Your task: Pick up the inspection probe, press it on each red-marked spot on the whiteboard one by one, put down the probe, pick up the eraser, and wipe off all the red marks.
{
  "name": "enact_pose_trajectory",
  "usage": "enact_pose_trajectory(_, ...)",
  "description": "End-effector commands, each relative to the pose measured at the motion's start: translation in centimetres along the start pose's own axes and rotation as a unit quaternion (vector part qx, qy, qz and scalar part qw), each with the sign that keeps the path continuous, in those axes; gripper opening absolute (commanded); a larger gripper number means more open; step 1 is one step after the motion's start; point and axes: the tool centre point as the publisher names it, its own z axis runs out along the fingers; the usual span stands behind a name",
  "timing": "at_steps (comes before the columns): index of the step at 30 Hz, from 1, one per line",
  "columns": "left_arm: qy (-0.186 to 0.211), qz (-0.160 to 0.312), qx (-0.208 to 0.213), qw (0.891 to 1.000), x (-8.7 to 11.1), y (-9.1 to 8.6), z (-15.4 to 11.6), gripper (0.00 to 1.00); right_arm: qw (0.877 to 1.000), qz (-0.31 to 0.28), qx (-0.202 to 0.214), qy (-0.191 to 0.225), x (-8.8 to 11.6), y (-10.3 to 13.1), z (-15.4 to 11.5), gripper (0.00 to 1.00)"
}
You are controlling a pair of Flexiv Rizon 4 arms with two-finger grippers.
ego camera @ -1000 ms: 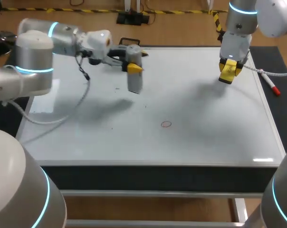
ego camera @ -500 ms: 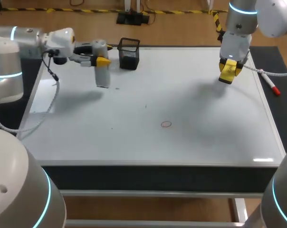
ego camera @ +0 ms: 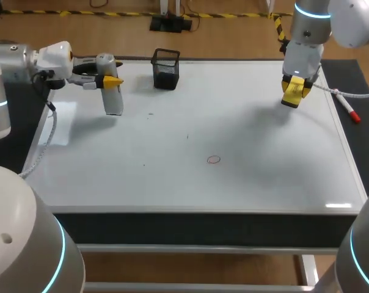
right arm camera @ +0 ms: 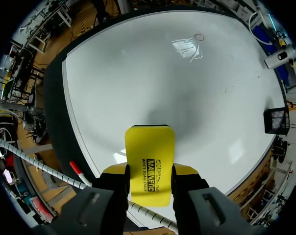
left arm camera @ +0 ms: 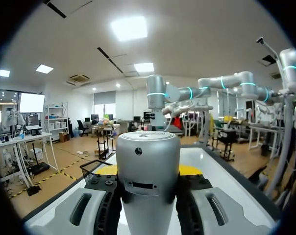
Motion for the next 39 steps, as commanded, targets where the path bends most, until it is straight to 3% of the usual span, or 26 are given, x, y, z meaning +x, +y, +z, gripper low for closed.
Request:
enact_pose_trajectory(1, -0.001, 0.001, 0.001, 1.0, 0.2, -0.1, -0.1, 0.0, 1.0, -0.001, 0.001, 0.002, 0.0, -0.1, -0.1, 0.0)
enact_pose_trajectory(3, -0.001, 0.001, 0.001, 1.0, 0.2, -0.1, -0.1, 0.0, 1.0, -0.011, 0.01, 0.006, -0.3, 0.2, -0.5, 0.0)
enact_pose_trajectory(7, -0.001, 0.001, 0.001, 1.0, 0.2, -0.1, -0.1, 0.0, 0.998, -0.043, 0.036, 0.004, -1.8, 3.3, -1.6, 0.0)
enact_pose_trajectory(11, -0.001, 0.001, 0.001, 1.0, 0.2, -0.1, -0.1, 0.0, 0.996, -0.067, 0.056, 0.013, -3.8, 8.2, -1.2, 0.0)
enact_pose_trajectory(14, -0.001, 0.001, 0.001, 1.0, 0.2, -0.1, -0.1, 0.0, 0.996, -0.078, 0.045, 0.003, -5.2, 12.6, -0.4, 0.0)
enact_pose_trajectory(19, -0.001, 0.001, 0.001, 1.0, 0.2, -0.1, -0.1, 0.0, 0.995, -0.104, 0.002, 0.008, -6.5, 17.8, 1.2, 0.0)
enact_pose_trajectory(23, -0.001, 0.001, 0.001, 1.0, 0.2, -0.1, -0.1, 0.0, 0.986, -0.158, 0.029, 0.045, -7.8, 22.4, 2.5, 0.0)
enact_pose_trajectory(26, -0.001, 0.001, 0.001, 1.0, 0.2, -0.1, -0.1, 0.0, 0.98, -0.192, 0.027, 0.044, -9.1, 25.3, 3.1, 0.0)
enact_pose_trajectory(31, -0.001, 0.001, 0.001, 1.0, 0.2, -0.1, -0.1, 0.0, 0.974, -0.225, 0.029, 0.028, -10.8, 28.1, 3.3, 0.0)
enact_pose_trajectory(39, -0.001, 0.001, 0.001, 1.0, 0.2, -0.1, -0.1, 0.0, 0.965, -0.257, 0.038, 0.012, -12.8, 30.6, 3.8, 0.0)
